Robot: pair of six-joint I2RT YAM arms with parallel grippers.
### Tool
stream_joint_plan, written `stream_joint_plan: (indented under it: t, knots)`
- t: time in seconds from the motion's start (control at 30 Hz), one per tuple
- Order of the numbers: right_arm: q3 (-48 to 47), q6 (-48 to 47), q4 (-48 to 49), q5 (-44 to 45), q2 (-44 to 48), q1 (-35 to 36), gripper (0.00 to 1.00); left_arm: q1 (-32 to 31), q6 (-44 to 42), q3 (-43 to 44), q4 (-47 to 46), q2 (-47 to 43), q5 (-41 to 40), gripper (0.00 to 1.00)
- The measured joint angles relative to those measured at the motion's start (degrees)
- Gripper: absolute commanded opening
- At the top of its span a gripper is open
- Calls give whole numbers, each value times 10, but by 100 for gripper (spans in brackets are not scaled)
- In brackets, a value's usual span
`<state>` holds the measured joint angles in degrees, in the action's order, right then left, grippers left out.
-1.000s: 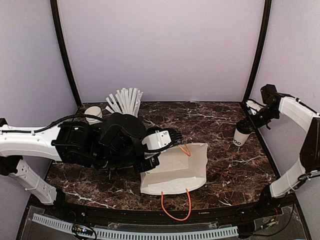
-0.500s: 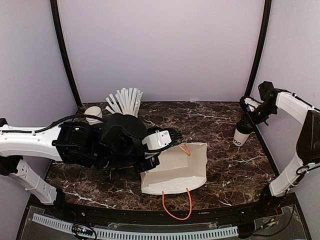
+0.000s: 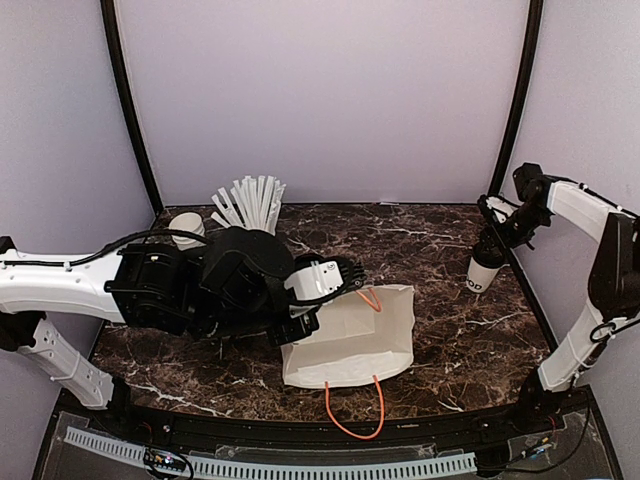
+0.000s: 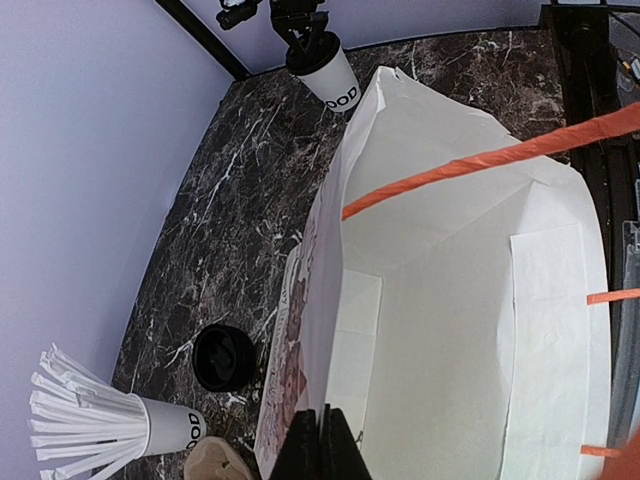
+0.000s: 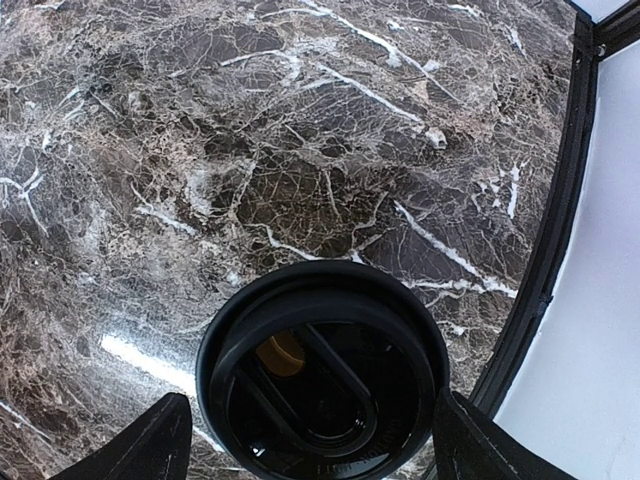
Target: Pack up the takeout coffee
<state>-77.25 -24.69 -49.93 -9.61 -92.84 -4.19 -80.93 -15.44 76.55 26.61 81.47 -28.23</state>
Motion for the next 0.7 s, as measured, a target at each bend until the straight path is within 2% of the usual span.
stream_joint_plan:
  t: [0.7]
  knots:
    - [0,2,1,4,-15,0,77,0,0,-2,-2,0,-2,0]
